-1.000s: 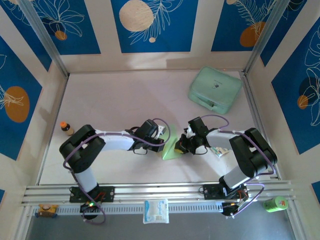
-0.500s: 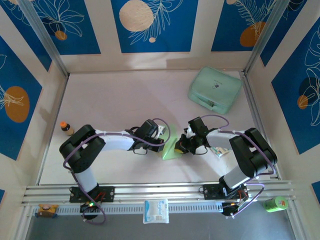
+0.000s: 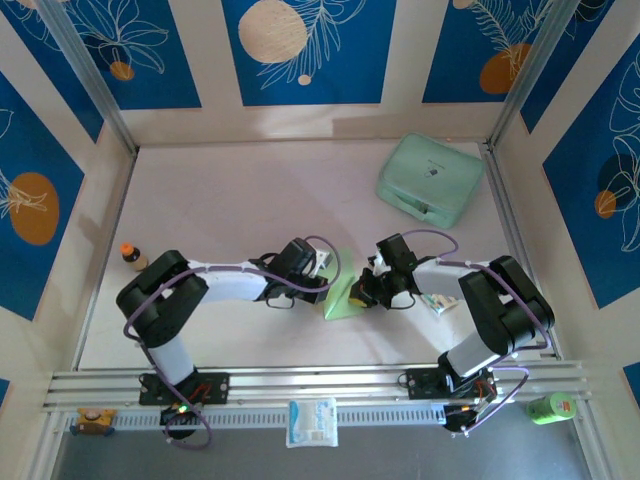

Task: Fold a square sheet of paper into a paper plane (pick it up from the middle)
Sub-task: Fold the triangle a second time at the center of the table.

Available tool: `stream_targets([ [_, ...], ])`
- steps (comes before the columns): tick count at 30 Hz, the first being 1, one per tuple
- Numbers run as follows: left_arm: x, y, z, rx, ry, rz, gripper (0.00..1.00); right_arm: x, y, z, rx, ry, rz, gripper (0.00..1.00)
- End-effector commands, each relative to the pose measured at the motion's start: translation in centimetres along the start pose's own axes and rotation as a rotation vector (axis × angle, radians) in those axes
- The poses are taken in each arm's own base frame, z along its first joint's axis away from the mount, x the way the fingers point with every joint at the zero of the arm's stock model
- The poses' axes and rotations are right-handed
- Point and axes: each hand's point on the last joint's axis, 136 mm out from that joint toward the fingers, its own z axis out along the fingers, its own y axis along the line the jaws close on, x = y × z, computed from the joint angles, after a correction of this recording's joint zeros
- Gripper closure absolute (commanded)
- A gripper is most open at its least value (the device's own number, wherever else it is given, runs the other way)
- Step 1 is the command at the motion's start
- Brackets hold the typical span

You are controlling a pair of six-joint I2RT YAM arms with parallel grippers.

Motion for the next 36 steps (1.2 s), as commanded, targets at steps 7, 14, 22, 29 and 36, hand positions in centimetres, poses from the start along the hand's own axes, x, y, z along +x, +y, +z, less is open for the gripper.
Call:
stream_targets([
  [7, -0.2, 0.2, 0.1, 0.004, 0.008, 0.002, 0.96, 0.5, -2.1, 0.1, 0.080, 0.016, 0.038, 1.00],
  [14, 0.1, 0.5, 0.5, -0.004, 0.028, 0.002, 0.96, 0.5, -2.1, 0.1, 0.081, 0.017, 0.041, 1.00],
  [22, 0.6, 0.8, 0.7, -0.013, 0.044, -0.001, 0.97, 0.5, -2.1, 0.1, 0.076, 0.018, 0.039, 1.00],
  [29, 0.8, 0.7, 0.6, -0.009, 0.050, -0.004, 0.97, -0.1, -0.3, -0.6, 0.008, -0.012, -0.002, 0.99],
  [36, 0.7, 0.7, 0.7, -0.006, 0.052, -0.008, 0.98, -0.9, 4.3, -2.6, -0.145, -0.071, -0.103, 0.99],
])
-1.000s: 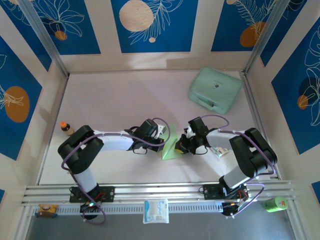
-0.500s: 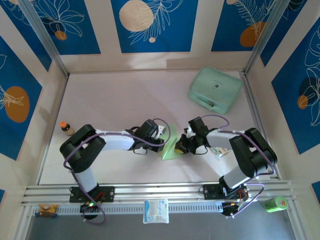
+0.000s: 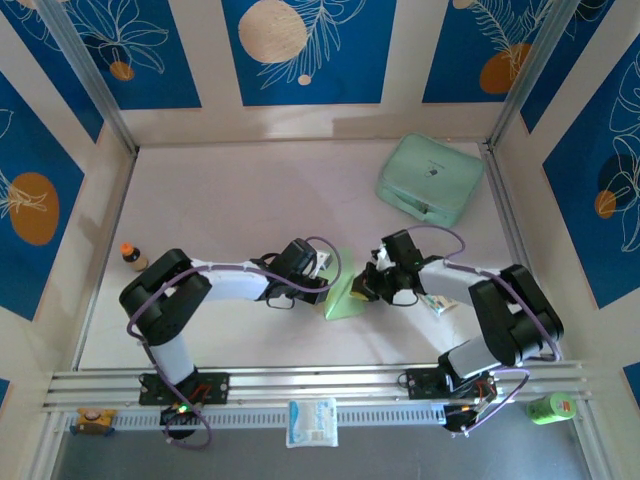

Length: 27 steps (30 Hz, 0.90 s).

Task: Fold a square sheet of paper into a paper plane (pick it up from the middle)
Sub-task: Fold the triangle a second time at the center of the table.

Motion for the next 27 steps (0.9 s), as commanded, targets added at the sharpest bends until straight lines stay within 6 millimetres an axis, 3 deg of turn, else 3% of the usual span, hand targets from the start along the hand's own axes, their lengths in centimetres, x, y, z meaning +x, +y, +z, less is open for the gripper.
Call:
stream_targets([
  [1, 0.3, 0.4, 0.2, -0.003, 0.033, -0.009, 0.98, -0.2, 2.7, -0.6, -0.095, -0.007, -0.060, 1.00],
  [5, 0.4, 0.4, 0.3, -0.001, 0.037, -0.009, 0.98, 0.4, 3.8, 0.3, -0.115, 0.015, -0.089, 1.00],
  [16, 0.6, 0.5, 0.4, -0.006, 0.045, -0.007, 0.98, 0.6, 4.1, 2.9, -0.102, 0.066, -0.090, 1.00],
  [27, 0.6, 0.5, 0.5, -0.003, 0.050, -0.006, 0.98, 0.9, -0.3, 3.8, -0.014, 0.060, -0.022, 1.00],
])
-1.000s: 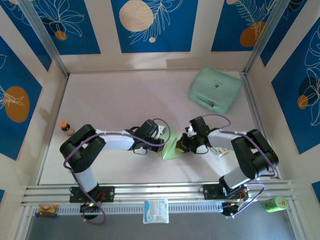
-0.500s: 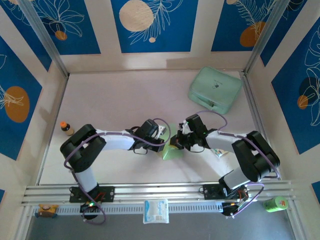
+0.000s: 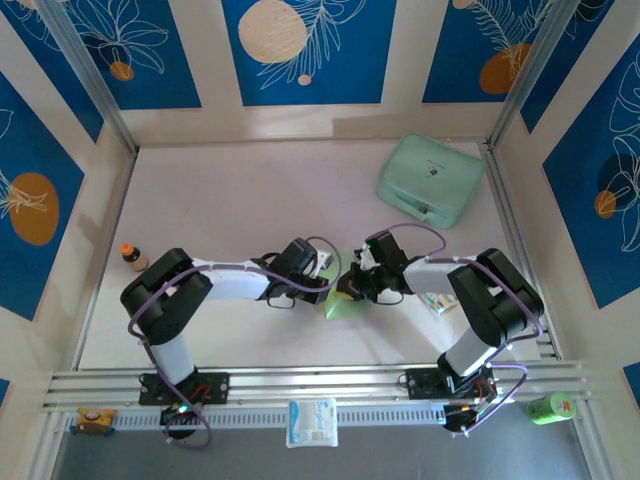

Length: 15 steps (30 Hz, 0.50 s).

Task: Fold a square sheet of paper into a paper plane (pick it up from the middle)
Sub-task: Fold the triangle a second time at the center of the table.

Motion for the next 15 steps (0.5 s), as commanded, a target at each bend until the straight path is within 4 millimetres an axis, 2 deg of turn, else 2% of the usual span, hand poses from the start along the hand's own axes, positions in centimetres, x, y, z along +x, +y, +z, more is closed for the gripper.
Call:
stream_targets([
  [1, 0.6, 0.6, 0.3, -0.009, 0.045, -0.006, 0.98, 0.5, -1.9, 0.2, 0.029, 0.007, 0.032, 1.00],
  [4, 0.7, 0.6, 0.4, -0.007, 0.050, -0.006, 0.98, 0.6, -2.5, -0.1, 0.032, 0.002, 0.043, 1.00],
  [8, 0.8, 0.7, 0.4, -0.013, 0.054, -0.007, 0.98, 0.3, -1.2, -0.6, -0.004, -0.006, 0.020, 0.99],
  [12, 0.8, 0.6, 0.4, -0.011, 0.061, -0.009, 0.98, -1.0, 0.7, -1.9, -0.018, -0.055, -0.028, 0.98],
  [15, 0.8, 0.7, 0.3, -0.014, 0.064, -0.009, 0.98, -2.0, 0.4, -2.3, 0.016, -0.085, -0.038, 0.98],
])
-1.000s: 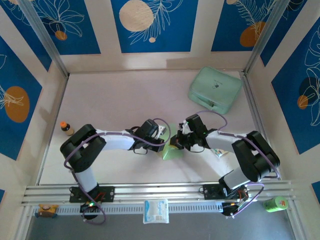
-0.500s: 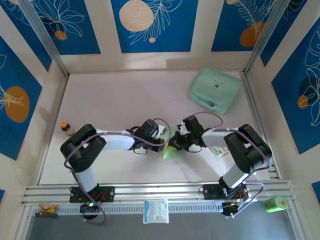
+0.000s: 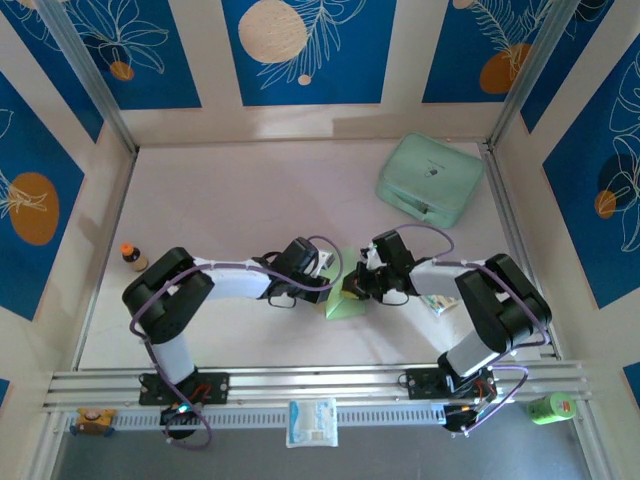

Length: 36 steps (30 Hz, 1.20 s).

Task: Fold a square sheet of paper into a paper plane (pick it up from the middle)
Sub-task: Fold the triangle a second time at the center of the table.

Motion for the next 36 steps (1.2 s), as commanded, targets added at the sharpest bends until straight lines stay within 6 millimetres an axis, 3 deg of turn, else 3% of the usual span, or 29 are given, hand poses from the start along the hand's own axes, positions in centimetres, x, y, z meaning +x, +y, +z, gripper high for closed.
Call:
stream_targets([
  [1, 0.9, 0.9, 0.1, -0.023, 0.054, -0.008, 0.98, -1.2, 0.2, -0.7, 0.026, -0.035, -0.030, 0.98],
  [8, 1.0, 0.9, 0.1, -0.025, 0.056, -0.007, 0.98, -0.8, -4.4, 0.2, 0.143, -0.021, 0.051, 1.00],
  [10, 1.1, 0.9, 0.1, -0.025, 0.059, -0.010, 0.98, -0.7, -4.8, 0.2, 0.133, -0.015, 0.076, 1.00],
  [19, 1.2, 0.9, 0.1, -0.023, 0.067, -0.011, 0.98, -3.1, -0.2, -2.0, 0.010, -0.065, -0.003, 0.99],
  [22, 1.2, 0.8, 0.1, -0.020, 0.067, -0.010, 0.98, -3.8, -0.5, -2.1, 0.014, -0.082, -0.003, 0.99],
  [31, 1.2, 0.9, 0.1, -0.023, 0.059, -0.011, 0.98, -2.7, -5.8, -0.7, 0.107, -0.068, 0.117, 0.99],
  [36, 1.3, 0.9, 0.0, -0.020, 0.058, -0.012, 0.98, -3.5, -3.6, -1.8, 0.053, -0.082, 0.079, 0.98],
])
